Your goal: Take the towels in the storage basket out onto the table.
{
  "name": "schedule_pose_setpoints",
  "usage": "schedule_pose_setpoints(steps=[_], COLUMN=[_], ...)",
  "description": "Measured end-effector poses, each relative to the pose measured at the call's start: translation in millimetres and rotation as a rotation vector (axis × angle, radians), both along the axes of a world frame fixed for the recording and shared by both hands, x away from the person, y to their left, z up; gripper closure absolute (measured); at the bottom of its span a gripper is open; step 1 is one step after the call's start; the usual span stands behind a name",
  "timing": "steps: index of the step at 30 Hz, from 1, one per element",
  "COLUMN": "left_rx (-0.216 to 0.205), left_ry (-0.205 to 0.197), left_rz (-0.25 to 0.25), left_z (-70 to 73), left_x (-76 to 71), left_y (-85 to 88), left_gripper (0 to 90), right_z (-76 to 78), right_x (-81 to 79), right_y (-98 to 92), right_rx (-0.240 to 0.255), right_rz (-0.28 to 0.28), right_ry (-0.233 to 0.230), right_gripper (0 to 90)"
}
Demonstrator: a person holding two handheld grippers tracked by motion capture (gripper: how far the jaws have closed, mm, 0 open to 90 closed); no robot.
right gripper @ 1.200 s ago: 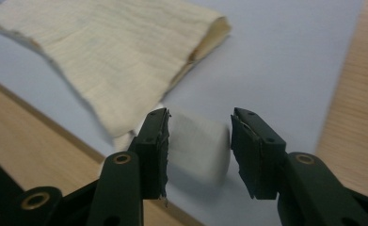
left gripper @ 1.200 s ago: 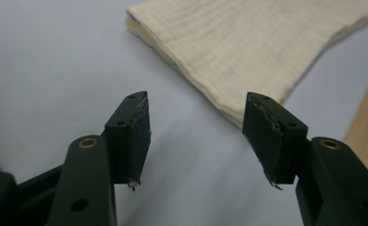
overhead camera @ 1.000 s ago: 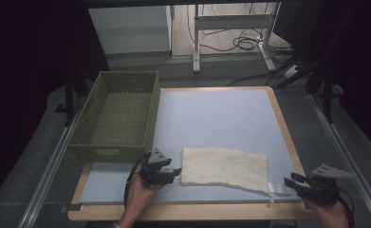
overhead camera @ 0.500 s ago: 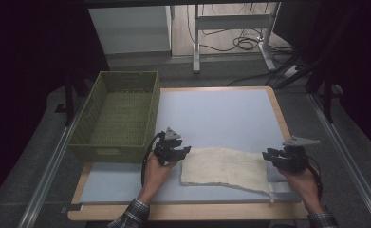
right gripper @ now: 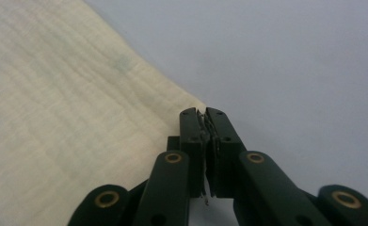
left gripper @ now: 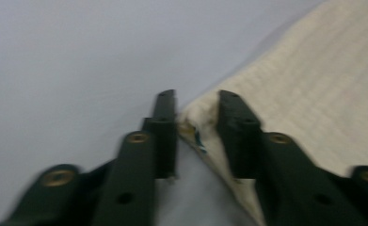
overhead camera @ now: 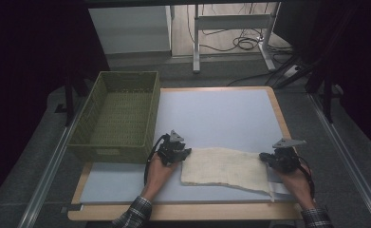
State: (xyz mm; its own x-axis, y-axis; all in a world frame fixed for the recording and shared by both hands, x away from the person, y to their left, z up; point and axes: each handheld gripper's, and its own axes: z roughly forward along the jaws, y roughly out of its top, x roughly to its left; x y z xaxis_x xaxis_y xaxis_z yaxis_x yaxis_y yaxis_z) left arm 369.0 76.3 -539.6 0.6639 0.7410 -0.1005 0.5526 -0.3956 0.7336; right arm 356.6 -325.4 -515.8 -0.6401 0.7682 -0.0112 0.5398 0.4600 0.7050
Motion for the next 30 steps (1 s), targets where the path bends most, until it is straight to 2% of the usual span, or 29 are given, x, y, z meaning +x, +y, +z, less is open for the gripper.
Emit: schedule_pose_setpoints(steps=[2, 3, 5, 8, 11, 14, 17, 19, 20, 24, 27, 28, 30], left_rx=[-0.005, -0.004, -0.034, -0.045, -0.032, -0.052, -0.063, -0.068, -0.061, 0.018, 0.039, 0.022, 0.007], left_ry=[0.008, -0.001, -0.012, -0.013, -0.016, -0.004, -0.018, -0.034, -0.032, -0.048, -0.035, -0.044, -0.027], left_rz=[-0.02, -0.018, -0.004, -0.002, -0.003, 0.006, 0.008, 0.017, 0.02, 0.04, 0.042, 0.046, 0.048], left_z=[1.1, 1.4, 2.0, 2.9, 2.9, 3.2, 5.3, 7.5, 8.4, 5.5, -1.6, -3.3, -3.9], left_x=[-0.2, -0.6, -3.7, -7.6, -11.7, -19.2, -27.0, -27.2, -25.3, -15.9, -10.9, -10.9, -9.7], left_y=[-1.7, -1.7, 0.1, 1.9, 3.8, 8.9, 12.7, 14.0, 13.7, 10.1, 9.6, 10.7, 12.7], left_gripper=[83.4, 84.3, 84.9, 84.8, 84.6, 84.7, 84.5, 81.0, 75.9, 60.2, 52.4, 50.4, 47.8], right_z=[1.7, 2.8, 6.0, 7.0, 8.8, 9.3, 5.8, 0.5, -0.5, 3.7, 9.5, 11.3, 12.9], right_x=[3.4, 6.4, 18.4, 25.9, 41.6, 59.1, 73.4, 80.2, 81.7, 79.1, 73.1, 70.9, 65.9], right_y=[-0.7, -1.4, -2.9, -1.4, 2.7, 8.1, 13.1, 14.8, 14.0, 9.0, 5.0, 3.6, 0.7], right_rx=[-0.012, -0.009, 0.002, -0.009, -0.016, -0.009, 0.015, 0.028, 0.045, 0.075, 0.065, 0.06, 0.045], right_rz=[0.001, -0.005, -0.01, -0.006, 0.003, 0.007, 0.008, 0.003, 0.004, 0.002, 0.008, 0.005, -0.001], right_ry=[-0.008, -0.007, -0.009, -0.014, -0.027, -0.024, 0.0, 0.025, 0.031, 0.028, 0.021, 0.02, 0.038], right_gripper=[87.3, 87.4, 87.3, 87.3, 87.3, 87.3, 87.2, 86.9, 86.8, 85.3, 79.3, 77.0, 72.4])
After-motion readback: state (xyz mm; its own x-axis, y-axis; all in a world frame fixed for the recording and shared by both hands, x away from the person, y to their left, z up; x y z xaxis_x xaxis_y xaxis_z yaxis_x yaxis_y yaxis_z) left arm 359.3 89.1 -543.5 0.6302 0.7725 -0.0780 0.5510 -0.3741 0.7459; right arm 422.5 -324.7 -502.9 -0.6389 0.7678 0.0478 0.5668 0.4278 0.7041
